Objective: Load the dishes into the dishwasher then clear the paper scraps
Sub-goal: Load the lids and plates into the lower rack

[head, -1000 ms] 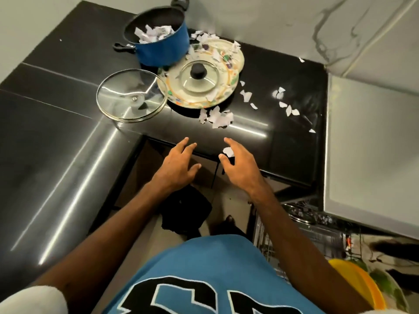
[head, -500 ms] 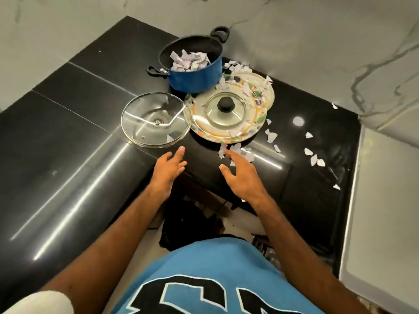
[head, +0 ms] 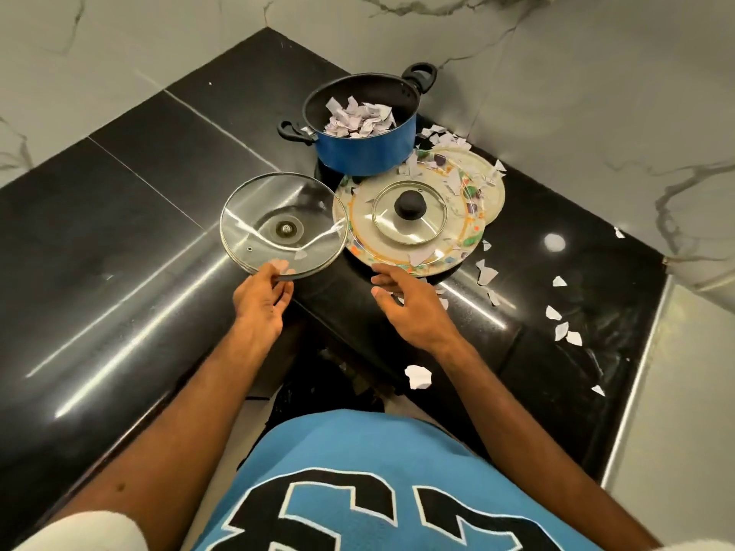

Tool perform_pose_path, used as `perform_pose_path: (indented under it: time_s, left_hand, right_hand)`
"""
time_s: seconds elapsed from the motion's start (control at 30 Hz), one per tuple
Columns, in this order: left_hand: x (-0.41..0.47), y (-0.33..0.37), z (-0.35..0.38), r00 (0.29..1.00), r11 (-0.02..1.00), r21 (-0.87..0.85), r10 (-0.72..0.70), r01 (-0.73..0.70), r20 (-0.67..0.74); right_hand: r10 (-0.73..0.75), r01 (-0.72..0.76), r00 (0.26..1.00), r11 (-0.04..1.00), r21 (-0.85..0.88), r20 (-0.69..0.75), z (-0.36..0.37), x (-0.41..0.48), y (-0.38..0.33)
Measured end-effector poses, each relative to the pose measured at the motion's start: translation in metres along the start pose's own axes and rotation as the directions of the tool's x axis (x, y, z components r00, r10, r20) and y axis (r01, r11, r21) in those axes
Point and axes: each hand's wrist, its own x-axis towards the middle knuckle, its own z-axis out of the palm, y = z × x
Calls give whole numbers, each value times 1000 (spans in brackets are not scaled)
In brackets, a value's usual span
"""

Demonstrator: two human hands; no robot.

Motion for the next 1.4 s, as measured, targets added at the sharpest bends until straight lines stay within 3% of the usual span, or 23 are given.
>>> perform_pose_path:
  time_s: [0.13, 0.27, 0.37, 0.5, 0.7, 0.93, 1.13, 1.3, 1.4]
  left_hand:
    - [-24, -15, -20, 998, 998, 34, 45, -46, 33]
    - [-41, -21, -40, 997, 994, 81, 71, -75, 41]
    - [-57, -15, -44, 993, 985, 147, 79, -91, 88]
    - [-68, -8, -43, 974, 961, 228, 114, -158, 194]
    - [-74, -1, -59, 945, 910, 355, 101, -215, 313]
    - [-99, -29, -94, 857, 829, 484, -13, -279, 515]
    - [-134, -83, -113, 795, 751, 634, -265, -185, 546]
    - [-166, -123, -113, 611, 569, 778, -525, -267, 593]
    - [-181, -147, -110, 527, 449, 845, -662, -290, 533]
  right_hand:
    - [-13, 21, 997, 995, 97, -79, -6, 2, -6]
    - [90, -56, 977, 983, 177, -193, -6, 1, -11]
    - [177, -124, 973, 941, 314, -146, 0, -7, -15]
    - [184, -83, 976, 815, 574, -119, 4, -30, -26]
    - [220, -41, 936, 842, 538, -273, 24, -73, -33]
    - [348, -29, 804, 833, 553, -482, 60, -167, -24]
    - [570, -173, 586, 782, 598, -576, 85, -264, 11]
    - [654, -104, 409, 727, 679, -637, 96, -337, 31]
    - [695, -84, 310, 700, 709, -649, 97, -374, 44]
